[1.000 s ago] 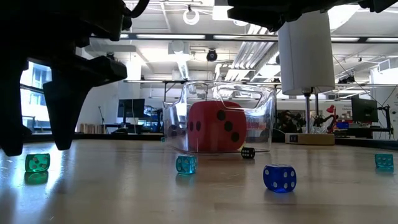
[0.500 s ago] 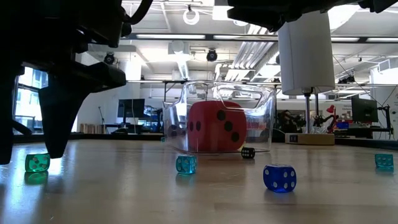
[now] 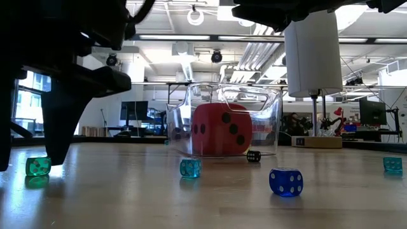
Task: Pick & Place Dice
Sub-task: Put the small dark green dice into the transparent bin
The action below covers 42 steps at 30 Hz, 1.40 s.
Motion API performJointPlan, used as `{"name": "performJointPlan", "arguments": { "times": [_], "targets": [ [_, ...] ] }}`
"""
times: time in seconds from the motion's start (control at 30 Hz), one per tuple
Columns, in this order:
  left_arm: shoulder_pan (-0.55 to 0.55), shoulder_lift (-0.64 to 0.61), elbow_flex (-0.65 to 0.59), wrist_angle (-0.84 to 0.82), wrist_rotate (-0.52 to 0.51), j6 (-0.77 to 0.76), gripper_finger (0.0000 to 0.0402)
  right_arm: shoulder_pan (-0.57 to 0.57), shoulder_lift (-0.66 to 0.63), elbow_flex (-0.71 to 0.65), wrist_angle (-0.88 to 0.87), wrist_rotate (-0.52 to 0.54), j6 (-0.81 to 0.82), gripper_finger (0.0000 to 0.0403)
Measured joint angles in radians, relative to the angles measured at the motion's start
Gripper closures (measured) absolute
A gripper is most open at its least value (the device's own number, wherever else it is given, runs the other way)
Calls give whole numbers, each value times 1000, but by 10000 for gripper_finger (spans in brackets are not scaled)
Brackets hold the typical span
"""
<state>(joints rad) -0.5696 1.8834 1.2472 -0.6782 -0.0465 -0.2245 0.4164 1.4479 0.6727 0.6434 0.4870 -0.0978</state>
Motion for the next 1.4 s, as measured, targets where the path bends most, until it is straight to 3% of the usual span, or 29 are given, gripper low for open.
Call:
{"name": "performJointPlan", "arguments": {
  "times": [0.1,0.73,1.4],
  "targets": [
    [8,11,0,4,41,-8,235,0,0,0,0,0,0,195],
    [16,11,0,4,35,32,239,0,0,0,0,0,0,195],
    [16,12,-1,2,31,17,343,0,0,0,1,0,0,195]
  ]
}}
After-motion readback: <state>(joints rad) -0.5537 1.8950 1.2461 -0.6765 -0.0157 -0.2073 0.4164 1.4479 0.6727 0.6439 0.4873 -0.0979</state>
